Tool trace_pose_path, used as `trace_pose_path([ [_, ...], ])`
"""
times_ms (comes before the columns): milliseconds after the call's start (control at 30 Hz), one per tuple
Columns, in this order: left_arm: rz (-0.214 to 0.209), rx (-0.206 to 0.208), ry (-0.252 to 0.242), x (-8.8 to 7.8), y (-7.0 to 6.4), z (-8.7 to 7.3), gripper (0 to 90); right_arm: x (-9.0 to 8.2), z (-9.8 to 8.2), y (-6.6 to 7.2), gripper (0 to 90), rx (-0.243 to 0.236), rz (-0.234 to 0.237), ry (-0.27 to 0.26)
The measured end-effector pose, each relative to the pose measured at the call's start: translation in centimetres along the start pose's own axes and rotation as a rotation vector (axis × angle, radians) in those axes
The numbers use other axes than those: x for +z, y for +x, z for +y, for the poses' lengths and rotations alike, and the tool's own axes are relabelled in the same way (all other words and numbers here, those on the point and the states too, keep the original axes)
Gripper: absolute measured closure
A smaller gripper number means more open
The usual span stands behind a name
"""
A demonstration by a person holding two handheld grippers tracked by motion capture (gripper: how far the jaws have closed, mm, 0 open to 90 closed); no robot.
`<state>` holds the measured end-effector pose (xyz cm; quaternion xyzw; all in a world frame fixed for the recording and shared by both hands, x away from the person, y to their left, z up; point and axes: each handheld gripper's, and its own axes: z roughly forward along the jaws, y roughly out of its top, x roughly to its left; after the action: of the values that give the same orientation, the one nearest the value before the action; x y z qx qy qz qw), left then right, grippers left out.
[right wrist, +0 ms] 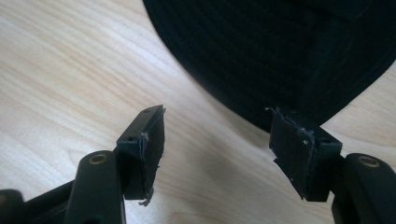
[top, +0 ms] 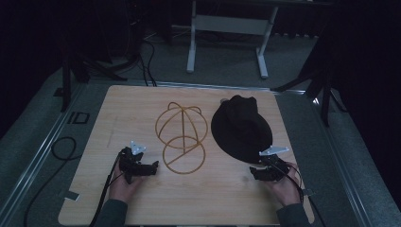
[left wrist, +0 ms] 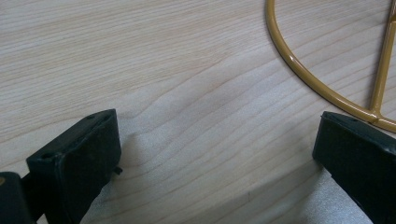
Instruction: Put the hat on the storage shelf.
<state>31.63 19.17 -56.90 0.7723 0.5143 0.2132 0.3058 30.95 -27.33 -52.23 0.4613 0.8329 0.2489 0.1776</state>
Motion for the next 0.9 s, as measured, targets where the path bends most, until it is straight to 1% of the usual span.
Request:
trace_pose_path([
  [233,0.0,0.001,0.0,0.0,0.0,0.0,1.3,-0.3,0.7,-0.8,33.8,0.019,-0.027,-0.016],
  [600,0.0,0.001,0.001,0.0,0.0,0.0,1.3,-0.3,2.0,-1.7,32.7,0.013,-0.049,-0.008],
  [633,0.0,0.001,0.001,0.0,0.0,0.0,1.3,-0.2,2.2,-1.9,32.5,0.012,-0.057,-0.005],
  [900,0.0,0.003,0.003,0.0,0.0,0.0,1.3,-0.1,3.0,-2.5,32.4,0.009,-0.057,0.003],
])
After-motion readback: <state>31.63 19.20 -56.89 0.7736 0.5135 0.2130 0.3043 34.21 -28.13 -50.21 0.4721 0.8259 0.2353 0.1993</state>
